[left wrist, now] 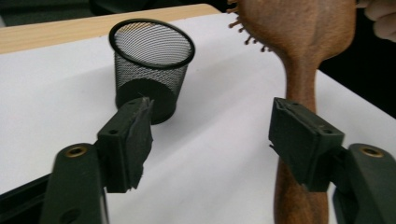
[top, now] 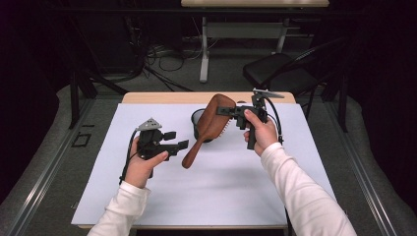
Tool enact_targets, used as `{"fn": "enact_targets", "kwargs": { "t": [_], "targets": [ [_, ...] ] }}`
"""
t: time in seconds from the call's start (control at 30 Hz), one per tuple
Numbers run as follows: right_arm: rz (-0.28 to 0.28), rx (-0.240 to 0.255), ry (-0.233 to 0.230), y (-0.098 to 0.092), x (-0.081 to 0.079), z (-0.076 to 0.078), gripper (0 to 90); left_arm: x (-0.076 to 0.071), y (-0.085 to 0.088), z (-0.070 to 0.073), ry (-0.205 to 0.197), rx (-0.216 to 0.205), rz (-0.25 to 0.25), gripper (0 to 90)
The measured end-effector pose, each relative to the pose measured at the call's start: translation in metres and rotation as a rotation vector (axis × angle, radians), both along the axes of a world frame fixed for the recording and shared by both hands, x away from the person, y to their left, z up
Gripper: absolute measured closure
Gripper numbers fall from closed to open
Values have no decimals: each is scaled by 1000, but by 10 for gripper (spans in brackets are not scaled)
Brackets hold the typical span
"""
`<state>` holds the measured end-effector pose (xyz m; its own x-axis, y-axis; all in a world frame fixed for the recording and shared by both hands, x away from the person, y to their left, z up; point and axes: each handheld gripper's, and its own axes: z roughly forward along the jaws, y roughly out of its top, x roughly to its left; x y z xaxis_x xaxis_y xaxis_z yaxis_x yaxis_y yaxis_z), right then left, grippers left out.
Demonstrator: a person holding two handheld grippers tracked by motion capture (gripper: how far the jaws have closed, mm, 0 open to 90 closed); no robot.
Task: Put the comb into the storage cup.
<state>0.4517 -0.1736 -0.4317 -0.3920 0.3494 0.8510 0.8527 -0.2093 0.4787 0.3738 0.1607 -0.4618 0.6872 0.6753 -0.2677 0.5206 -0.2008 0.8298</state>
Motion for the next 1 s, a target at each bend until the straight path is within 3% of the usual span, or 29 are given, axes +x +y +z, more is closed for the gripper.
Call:
{"fn": "enact_targets", "kwargs": {
  "t": [0.2, 0.27, 0.57, 0.83, 1.0],
  "targets": [
    [-10, -13, -3, -1, 1, 0, 527, 3, 3, -5, -5, 55, 56, 214],
    [-12, -12, -5, -1, 1, 1, 527, 4, 6, -7, -2, 51, 50, 207],
    [-34, -24, -12, -1, 2, 6, 527, 10, 14, -14, 37, -9, 116, 181],
    [-56, -34, -26, 1, 4, 13, 526, 12, 20, -15, 35, -8, 143, 149],
    [-83, -54, -40, 1, 5, 16, 526, 13, 23, -16, 25, -6, 150, 37]
  ]
}}
